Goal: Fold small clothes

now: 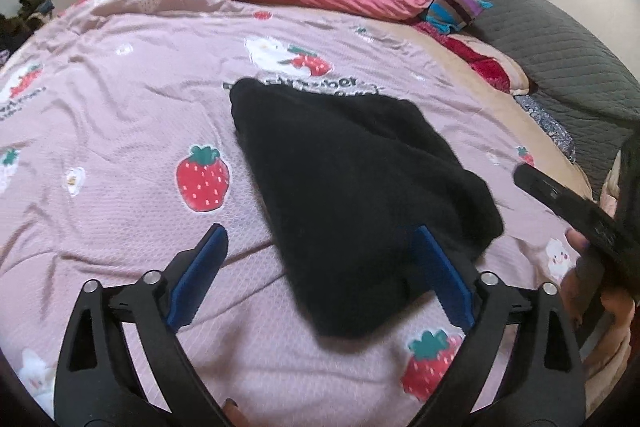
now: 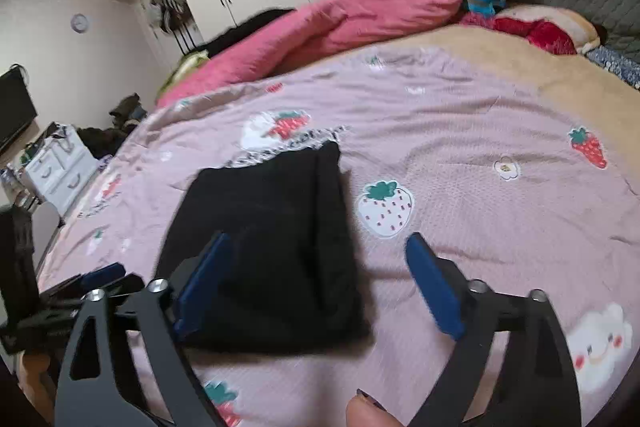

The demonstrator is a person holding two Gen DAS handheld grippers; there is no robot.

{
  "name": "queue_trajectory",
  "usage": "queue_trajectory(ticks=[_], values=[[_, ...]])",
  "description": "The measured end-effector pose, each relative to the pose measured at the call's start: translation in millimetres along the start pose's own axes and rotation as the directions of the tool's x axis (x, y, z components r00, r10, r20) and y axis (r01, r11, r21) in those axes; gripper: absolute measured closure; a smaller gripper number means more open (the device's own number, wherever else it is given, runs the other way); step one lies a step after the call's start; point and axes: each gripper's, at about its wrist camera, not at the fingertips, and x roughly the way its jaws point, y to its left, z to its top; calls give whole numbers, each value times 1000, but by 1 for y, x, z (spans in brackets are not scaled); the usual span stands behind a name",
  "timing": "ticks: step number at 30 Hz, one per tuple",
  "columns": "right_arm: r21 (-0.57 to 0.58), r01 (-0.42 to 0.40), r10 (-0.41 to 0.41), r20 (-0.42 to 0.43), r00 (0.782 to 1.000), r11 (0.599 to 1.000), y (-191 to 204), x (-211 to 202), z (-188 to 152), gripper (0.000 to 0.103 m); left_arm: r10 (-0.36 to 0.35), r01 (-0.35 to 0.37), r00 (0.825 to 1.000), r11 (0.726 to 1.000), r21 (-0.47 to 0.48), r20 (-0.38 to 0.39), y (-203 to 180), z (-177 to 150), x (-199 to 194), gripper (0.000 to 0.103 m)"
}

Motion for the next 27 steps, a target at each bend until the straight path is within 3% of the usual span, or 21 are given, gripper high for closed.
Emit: queue_trajectory(ticks=[11, 19, 27], values=[[-90, 28, -17, 128, 992, 996, 35, -63, -34, 4, -3, -1, 997, 998, 56, 78, -5, -27, -60, 9], [-103, 59, -46, 126, 991, 993, 37, -78, -68, 4, 30, -34, 997, 998, 47, 78, 9, -58, -77, 9], [-112, 105, -92, 116, 989, 988, 35, -76, -96, 4, 44, -45, 998, 999, 6, 47, 30, -81, -68, 9]])
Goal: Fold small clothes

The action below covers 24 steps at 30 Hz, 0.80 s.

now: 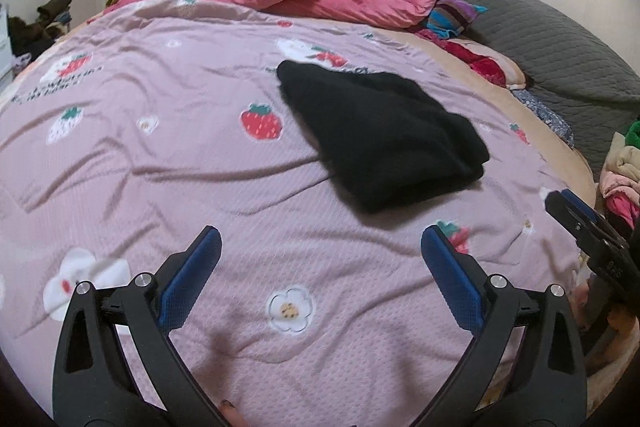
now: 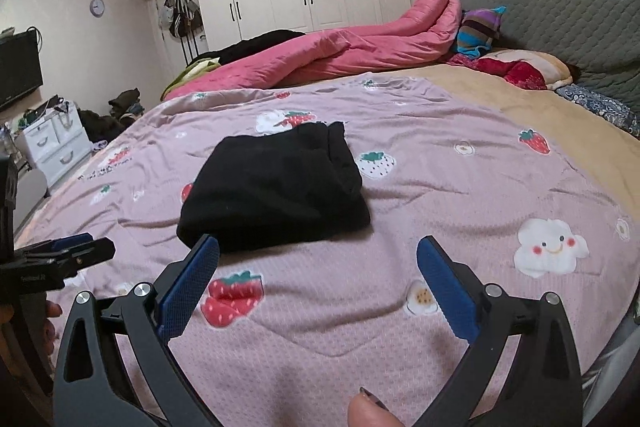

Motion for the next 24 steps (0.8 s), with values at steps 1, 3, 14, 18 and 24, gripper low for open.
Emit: queue_trajectory(ticks=[1, 3, 14, 18, 24], values=[[-4, 2, -2, 5, 1000, 1000, 1, 0, -2, 4, -1, 1, 1000, 1000, -7, -2, 2, -1, 2, 9], [-18, 5, -5, 4, 1000, 1000, 2, 2, -7, 4, -3, 3, 1000, 1000, -22, -2, 6, -4, 4, 9], [-89, 9, -14, -46, 999, 996, 17, 24, -22, 4, -3, 3, 1000, 1000, 8, -4, 3, -11, 13, 9], [-93, 13, -19, -57, 998, 996, 17, 27, -24, 4, -2, 2, 1000, 1000, 6, -14, 2, -12, 14, 9], [-92, 12, -17, -51, 999, 996, 17, 27, -25, 4, 6, -5, 1000, 1000, 10, -27, 1, -12, 17, 9]])
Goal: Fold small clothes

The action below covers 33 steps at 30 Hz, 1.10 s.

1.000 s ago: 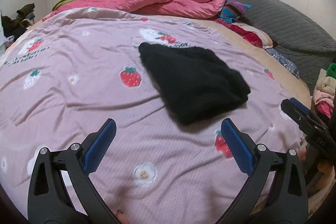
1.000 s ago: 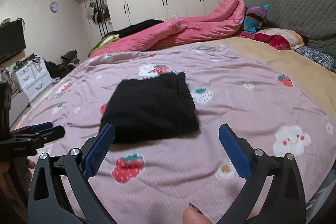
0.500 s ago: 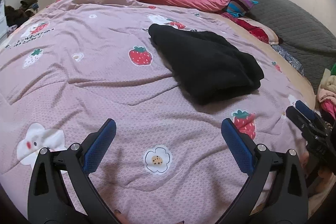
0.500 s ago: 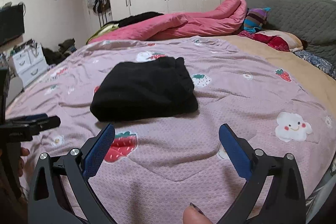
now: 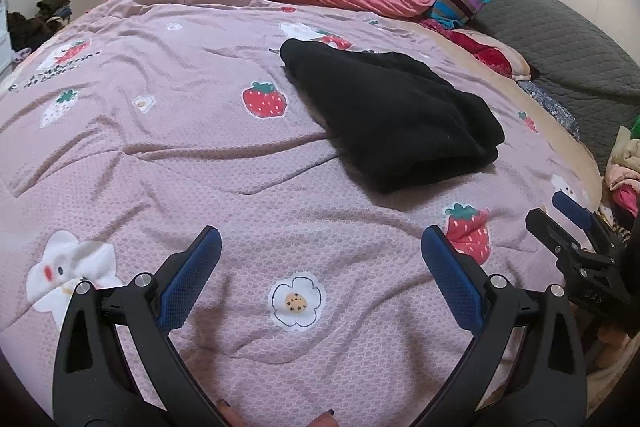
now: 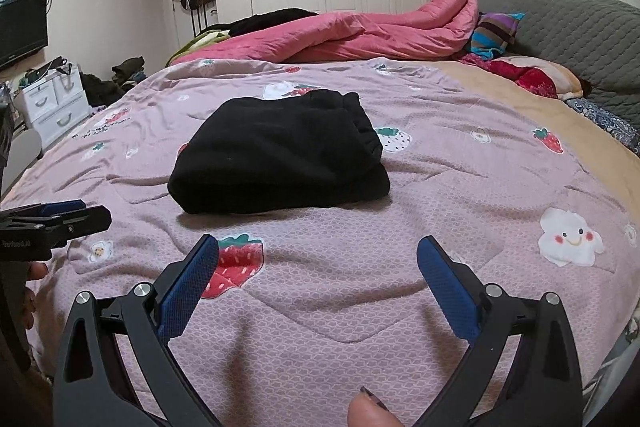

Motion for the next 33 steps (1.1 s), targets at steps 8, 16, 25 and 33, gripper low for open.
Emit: queue_trajectory(ticks=[8, 16, 25, 33], values=[[-5, -2, 2, -4, 1000, 1000, 1, 1, -1, 4, 2, -2, 1000, 1000, 9, -5, -3, -1, 0, 9], [6, -1, 1, -4, 1000, 1000, 1, 0, 0, 4, 15, -15, 1000, 1000, 24, -13, -5, -1, 0, 9], [7, -3, 3, -5, 1000, 1000, 0, 1, 0, 4, 10, -9, 999, 1000, 23, -31, -5, -1, 2, 9], [15, -3, 3, -8, 1000, 1000, -1, 1, 0, 4, 24, -23, 999, 1000, 18, -38, -3, -1, 3, 9]])
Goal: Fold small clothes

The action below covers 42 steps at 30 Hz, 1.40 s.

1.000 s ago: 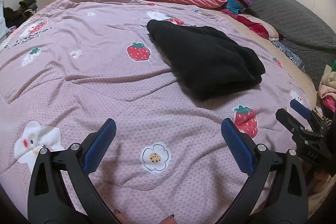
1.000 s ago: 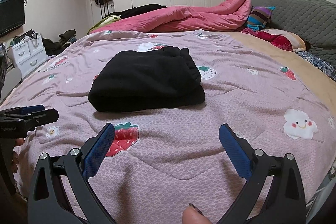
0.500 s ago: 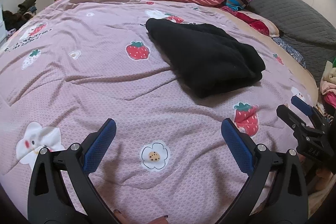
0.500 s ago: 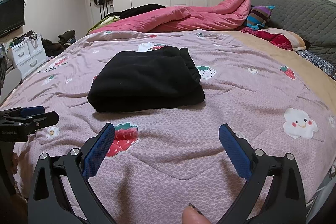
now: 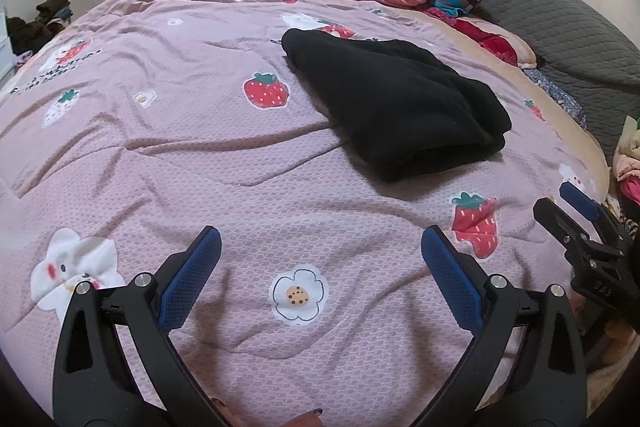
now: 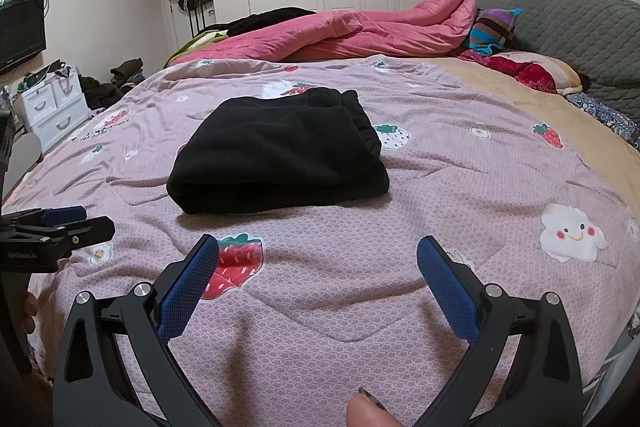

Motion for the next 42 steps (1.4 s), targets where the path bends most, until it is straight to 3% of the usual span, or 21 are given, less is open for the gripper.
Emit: queue_trajectory(ticks=[28, 32, 35, 38, 40, 42], values=[[3, 4, -4, -2, 1000, 1000, 0, 1, -1, 4, -20, 19, 999, 999, -36, -25, 5, 1, 4, 9], [24, 29, -29, 3, 1000, 999, -5, -2, -1, 4, 5, -6, 1000, 1000, -28, -28, 5, 3, 5, 9], [58, 93, -95, 18, 995, 994, -15, -14, 4, 4, 26, -27, 1000, 999, -36, -17, 9, 4, 2, 9], [121, 244, -250, 33, 968, 962, -45, -40, 9, 4, 28, -29, 1000, 995, -100, -10, 37, 12, -7, 9], [207, 397, -408, 10, 913, 894, -87, -65, 6, 4, 52, -53, 999, 987, -154, -12, 64, 20, -16, 9], [304, 559, -563, -81, 822, 772, -144, -91, -8, 4, 95, -94, 995, 972, -215, -8, 108, 30, -30, 9]])
